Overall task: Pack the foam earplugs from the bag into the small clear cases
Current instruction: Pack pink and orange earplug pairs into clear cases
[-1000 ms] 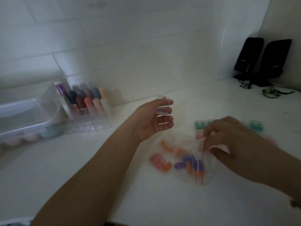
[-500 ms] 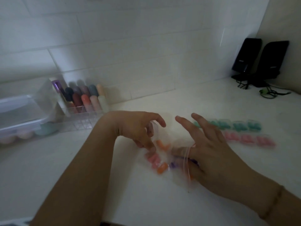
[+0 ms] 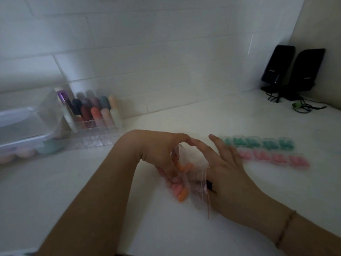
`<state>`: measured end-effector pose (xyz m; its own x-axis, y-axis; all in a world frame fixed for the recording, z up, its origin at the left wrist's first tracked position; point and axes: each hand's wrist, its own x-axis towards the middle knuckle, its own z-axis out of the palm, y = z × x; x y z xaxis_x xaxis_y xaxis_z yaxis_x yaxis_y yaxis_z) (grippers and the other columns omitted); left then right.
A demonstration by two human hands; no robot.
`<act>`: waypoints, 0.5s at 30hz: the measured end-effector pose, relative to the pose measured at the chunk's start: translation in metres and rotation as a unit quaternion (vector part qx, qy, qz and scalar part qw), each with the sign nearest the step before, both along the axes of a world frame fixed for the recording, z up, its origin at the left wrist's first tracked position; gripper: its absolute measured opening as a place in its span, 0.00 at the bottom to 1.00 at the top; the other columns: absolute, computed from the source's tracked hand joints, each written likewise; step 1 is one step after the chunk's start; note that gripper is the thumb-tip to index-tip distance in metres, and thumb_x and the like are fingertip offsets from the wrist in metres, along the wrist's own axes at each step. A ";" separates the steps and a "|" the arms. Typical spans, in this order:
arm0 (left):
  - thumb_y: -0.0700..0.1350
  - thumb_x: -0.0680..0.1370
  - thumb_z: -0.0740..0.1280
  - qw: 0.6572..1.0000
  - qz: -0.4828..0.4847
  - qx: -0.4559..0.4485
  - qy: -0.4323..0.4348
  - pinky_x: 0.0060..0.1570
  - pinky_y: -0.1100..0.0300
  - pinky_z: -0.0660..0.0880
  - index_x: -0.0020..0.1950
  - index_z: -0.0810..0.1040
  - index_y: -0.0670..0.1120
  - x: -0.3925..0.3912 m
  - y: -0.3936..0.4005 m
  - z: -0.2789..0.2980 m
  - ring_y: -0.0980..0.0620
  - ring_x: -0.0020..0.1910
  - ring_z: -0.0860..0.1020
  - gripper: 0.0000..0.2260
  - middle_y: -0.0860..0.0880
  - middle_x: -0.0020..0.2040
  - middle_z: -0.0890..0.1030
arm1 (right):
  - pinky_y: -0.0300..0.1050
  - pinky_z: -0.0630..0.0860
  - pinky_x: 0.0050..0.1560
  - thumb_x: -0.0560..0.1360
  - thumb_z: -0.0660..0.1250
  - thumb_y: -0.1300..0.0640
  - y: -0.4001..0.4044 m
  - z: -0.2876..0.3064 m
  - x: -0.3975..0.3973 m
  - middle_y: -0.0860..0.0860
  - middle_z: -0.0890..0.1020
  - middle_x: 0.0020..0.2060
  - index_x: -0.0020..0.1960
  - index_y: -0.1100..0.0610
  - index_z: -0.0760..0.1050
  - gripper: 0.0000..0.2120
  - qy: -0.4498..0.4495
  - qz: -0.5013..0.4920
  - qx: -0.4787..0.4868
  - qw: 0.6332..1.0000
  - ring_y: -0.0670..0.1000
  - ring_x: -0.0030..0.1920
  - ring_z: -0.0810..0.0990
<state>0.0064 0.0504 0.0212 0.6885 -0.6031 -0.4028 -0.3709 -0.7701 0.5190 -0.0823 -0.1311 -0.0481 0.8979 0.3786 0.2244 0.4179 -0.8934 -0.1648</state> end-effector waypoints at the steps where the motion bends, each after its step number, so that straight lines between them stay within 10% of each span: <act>1: 0.40 0.66 0.80 1.000 0.001 -0.002 0.003 0.36 0.67 0.76 0.70 0.65 0.56 0.000 -0.001 0.000 0.55 0.41 0.80 0.38 0.48 0.51 0.77 | 0.67 0.50 0.72 0.72 0.52 0.46 0.001 0.000 0.000 0.41 0.50 0.77 0.47 0.38 0.80 0.17 0.006 0.005 0.021 1.000 0.58 0.77 0.43; 7: 0.39 0.67 0.79 1.000 0.002 0.002 0.008 0.33 0.69 0.75 0.70 0.65 0.55 0.001 -0.002 -0.002 0.54 0.39 0.81 0.37 0.47 0.51 0.79 | 0.62 0.54 0.72 0.65 0.53 0.35 0.004 0.000 0.002 0.36 0.56 0.75 0.40 0.42 0.82 0.21 0.023 0.006 0.089 0.996 0.50 0.77 0.45; 15: 0.40 0.65 0.80 1.000 -0.013 -0.001 0.000 0.39 0.65 0.78 0.70 0.65 0.56 0.002 0.000 -0.002 0.56 0.39 0.80 0.39 0.49 0.52 0.77 | 0.63 0.59 0.71 0.70 0.61 0.44 0.004 -0.006 -0.001 0.41 0.59 0.75 0.38 0.42 0.82 0.11 -0.044 -0.017 0.036 0.998 0.55 0.76 0.51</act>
